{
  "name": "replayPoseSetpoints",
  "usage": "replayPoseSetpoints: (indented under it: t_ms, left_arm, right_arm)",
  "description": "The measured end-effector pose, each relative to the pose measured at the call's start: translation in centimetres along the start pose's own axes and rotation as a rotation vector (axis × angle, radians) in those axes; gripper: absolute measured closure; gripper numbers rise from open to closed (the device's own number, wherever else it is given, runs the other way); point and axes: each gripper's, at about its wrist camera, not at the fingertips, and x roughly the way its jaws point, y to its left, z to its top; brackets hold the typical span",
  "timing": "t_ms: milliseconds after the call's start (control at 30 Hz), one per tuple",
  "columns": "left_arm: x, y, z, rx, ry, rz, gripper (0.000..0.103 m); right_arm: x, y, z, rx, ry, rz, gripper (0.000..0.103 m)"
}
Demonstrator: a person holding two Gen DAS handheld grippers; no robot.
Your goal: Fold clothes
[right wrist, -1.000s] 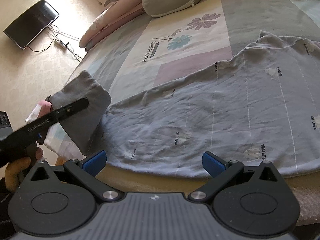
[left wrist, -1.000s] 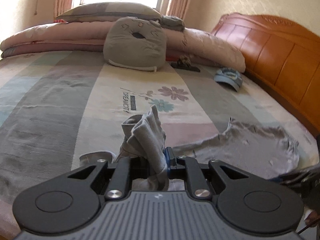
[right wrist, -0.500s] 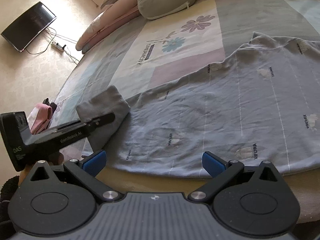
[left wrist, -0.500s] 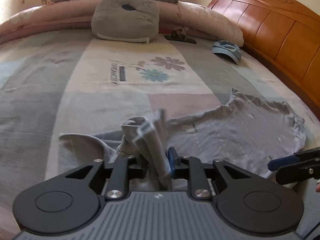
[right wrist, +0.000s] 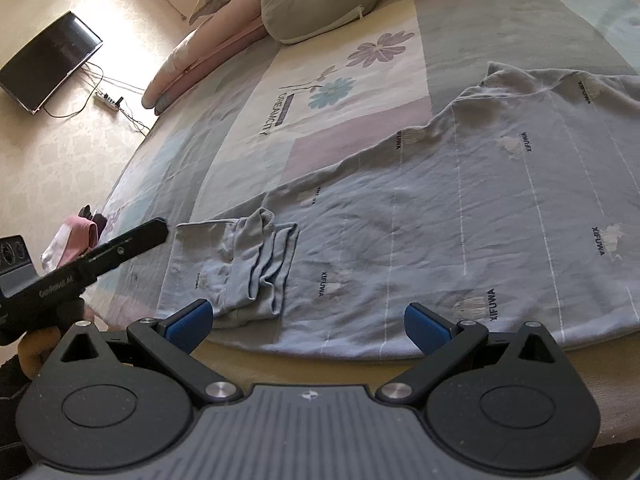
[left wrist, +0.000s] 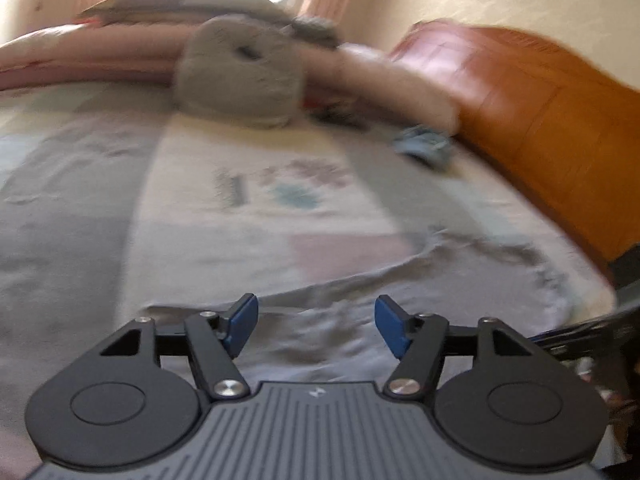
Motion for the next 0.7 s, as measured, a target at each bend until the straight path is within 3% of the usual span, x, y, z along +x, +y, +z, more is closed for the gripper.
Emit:
replayPoseSetpoints:
  t_ms: [167, 367, 567, 700]
  left_arm:
    - [2.0, 2.5, -0.5, -0.028, 0.037, 0.075, 0.038]
    - [5.1, 4.4, -1.3, -0.037, 0.081, 0.109, 0.038]
    - [3.3, 4.1, -1.0, 0.015, 0.017, 0.104, 0.032]
    - [4.4, 5.8, -1.6, -0.054, 0.069, 0.136, 0.033]
  right_arm:
    - [0.2, 0.4, -0.1, -0.013, 0.004, 0.006, 0.0]
    - [0.8, 0.9, -0.2, -0.02, 0.019, -0.015, 0.0]
    - [0.9, 1.0, -0.2, -0.028, 0.022, -0.03, 0.0]
    - [1.6, 1.2, -0.1, -0.031, 0.029, -0.028, 0.0]
